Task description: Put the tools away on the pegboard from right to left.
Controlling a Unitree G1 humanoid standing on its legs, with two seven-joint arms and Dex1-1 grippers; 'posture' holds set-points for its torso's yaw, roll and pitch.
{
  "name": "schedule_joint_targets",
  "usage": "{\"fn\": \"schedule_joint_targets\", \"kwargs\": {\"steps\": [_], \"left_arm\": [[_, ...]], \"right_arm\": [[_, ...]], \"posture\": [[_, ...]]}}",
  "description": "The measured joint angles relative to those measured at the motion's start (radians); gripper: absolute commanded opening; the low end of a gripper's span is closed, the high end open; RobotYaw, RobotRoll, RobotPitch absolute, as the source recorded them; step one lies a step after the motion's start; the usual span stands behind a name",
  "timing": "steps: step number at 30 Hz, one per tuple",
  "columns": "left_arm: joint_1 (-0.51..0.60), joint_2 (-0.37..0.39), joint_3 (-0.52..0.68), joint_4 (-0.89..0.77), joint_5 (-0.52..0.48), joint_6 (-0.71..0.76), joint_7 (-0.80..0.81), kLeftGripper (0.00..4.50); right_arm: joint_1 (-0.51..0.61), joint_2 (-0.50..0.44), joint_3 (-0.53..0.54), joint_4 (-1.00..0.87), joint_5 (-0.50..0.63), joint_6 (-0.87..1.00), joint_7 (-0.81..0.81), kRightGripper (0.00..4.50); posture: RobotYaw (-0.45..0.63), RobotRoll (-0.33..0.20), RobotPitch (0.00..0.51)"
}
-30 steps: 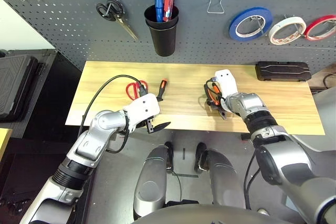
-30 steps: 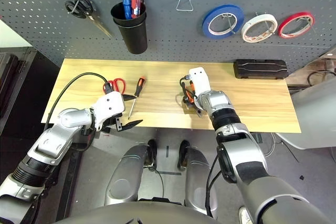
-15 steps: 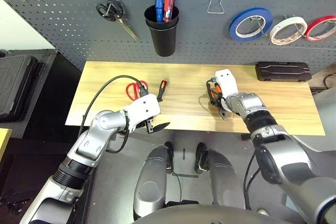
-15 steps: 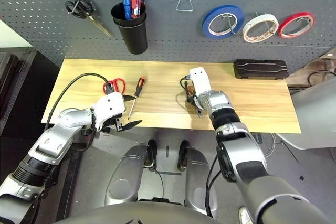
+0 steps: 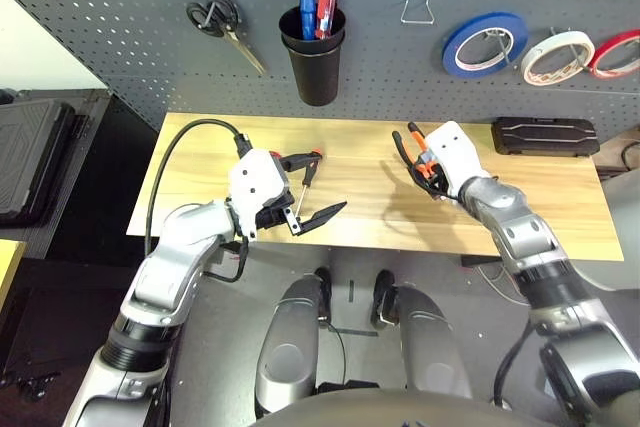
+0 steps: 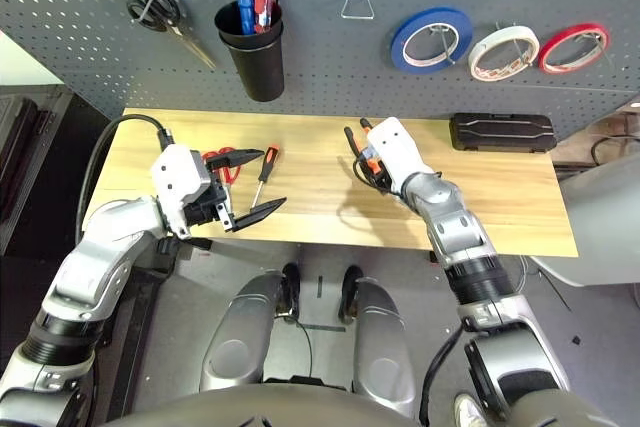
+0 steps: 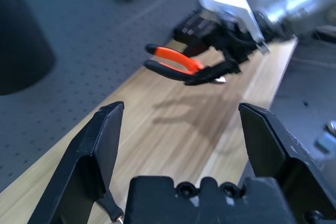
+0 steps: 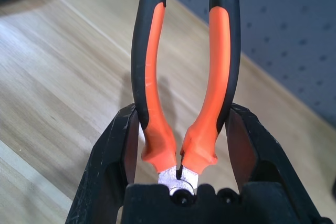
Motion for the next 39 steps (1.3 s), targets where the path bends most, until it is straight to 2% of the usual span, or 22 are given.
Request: {"fn": "schedule_joint_targets", "kwargs": {"steps": [6,9,14,25,32,39], "left_arm": [[-0.055,-0.001,0.078,-0.104,-0.104,0.113,0.068,4.5],[-0.084,0.007,0.116,-0.132,-0.152,0.159,0.094,4.5],[-0.122,0.013,0.149,-0.159,-0.213,0.212,0.132,4.5],[-0.173,0.015,0.152,-0.18,-0.27,0.237,0.168,4.5],[-0.174,0.022,0.169,-0.177,-0.282,0.236,0.167,4.5],[-0.175,0.023,0.168,-0.169,-0.282,0.226,0.164,4.5]], "right_arm": [[0.038,-0.019,-0.05,-0.031,0.029,-0.2,0.02,2.64],[0.036,-0.018,-0.076,-0.081,0.062,-0.238,0.035,2.64],[0.0,-0.019,-0.104,-0.164,0.1,-0.229,0.049,2.64],[-0.099,-0.015,-0.145,-0.269,0.154,-0.118,0.026,2.64],[-0.161,-0.013,-0.158,-0.345,0.151,-0.087,-0.021,2.64],[-0.298,0.018,-0.193,-0.337,0.113,-0.099,-0.134,2.64]], "posture": [[0.27,0.0,0.213],[0.27,0.0,0.209],[0.26,0.0,0.208],[0.23,0.0,0.206],[0.23,0.0,0.201],[0.22,0.0,0.187]]}}
